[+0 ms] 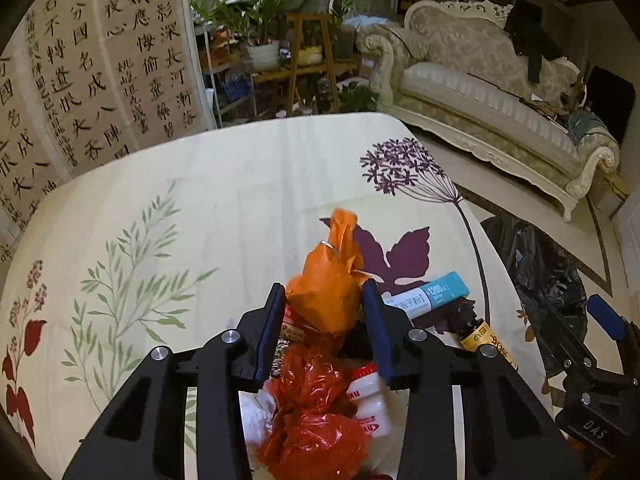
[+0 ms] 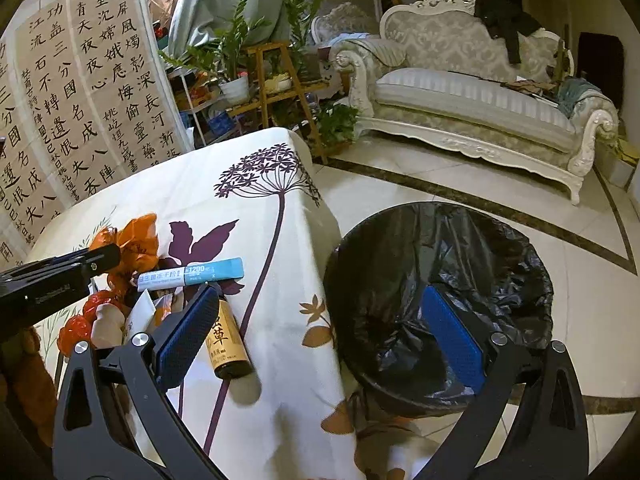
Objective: Collect trash
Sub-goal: 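Grasp the orange plastic bag with the left gripper and lift it, then grasp the red plastic bag with the right gripper while the left gripper holds the orange bag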
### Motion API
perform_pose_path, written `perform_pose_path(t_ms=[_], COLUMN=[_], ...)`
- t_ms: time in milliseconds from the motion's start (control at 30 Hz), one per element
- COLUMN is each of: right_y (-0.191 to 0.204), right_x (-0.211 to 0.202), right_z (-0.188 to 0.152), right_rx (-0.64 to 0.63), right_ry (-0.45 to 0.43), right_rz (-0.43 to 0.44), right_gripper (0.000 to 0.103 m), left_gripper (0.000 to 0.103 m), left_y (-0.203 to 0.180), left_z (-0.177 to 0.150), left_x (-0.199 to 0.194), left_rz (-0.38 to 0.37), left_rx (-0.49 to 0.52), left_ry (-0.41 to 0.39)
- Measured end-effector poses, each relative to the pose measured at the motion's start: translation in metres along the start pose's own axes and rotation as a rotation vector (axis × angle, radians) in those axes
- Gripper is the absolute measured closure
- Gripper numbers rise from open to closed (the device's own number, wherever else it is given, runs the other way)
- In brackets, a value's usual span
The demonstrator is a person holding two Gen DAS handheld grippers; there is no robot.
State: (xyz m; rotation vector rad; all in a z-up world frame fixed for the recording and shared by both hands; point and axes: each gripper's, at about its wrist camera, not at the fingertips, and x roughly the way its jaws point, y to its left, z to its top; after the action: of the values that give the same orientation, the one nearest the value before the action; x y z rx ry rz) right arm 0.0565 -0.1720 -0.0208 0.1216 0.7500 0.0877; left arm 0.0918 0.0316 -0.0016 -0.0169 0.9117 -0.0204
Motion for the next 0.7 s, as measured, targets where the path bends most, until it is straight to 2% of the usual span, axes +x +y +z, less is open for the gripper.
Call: perform_pose_path(t_ms=[200, 433, 467, 533, 700], right_y=[0.001, 0.007, 0.008, 0.011, 0.026], right_x=[0.003, -0.001, -0.002, -0.003, -0.014], right_z=[-0.001, -0.002, -0.002, -0.003, -0.006], right_rx=[-0.007, -0.019, -0.021, -0.026, -0.047], right_ry=[0.004, 0.005, 0.006, 0.011, 0.007], right_rz=[0.005, 0.007, 0.007, 0.005, 0.024], right_gripper=[0.004, 0.006, 0.008, 0.020, 0.021], left_gripper=[0.066, 0.066, 0.066, 0.066, 0.066], left_y=[-0.001, 0.005, 0.007, 0.012, 0.036], left_z=[-0.002, -0.001, -0.002, -0.004, -0.014], left_x=[-0.003, -0.031, -0.036, -0.046, -0.065], left_rz=[-0.011, -0.007, -0.003, 0.011, 0.041], left_rx=[-0.003, -0.018, -0.020, -0.025, -0.058], left_ry=[-0.031, -0.115, -0.125, -0.146, -0.171])
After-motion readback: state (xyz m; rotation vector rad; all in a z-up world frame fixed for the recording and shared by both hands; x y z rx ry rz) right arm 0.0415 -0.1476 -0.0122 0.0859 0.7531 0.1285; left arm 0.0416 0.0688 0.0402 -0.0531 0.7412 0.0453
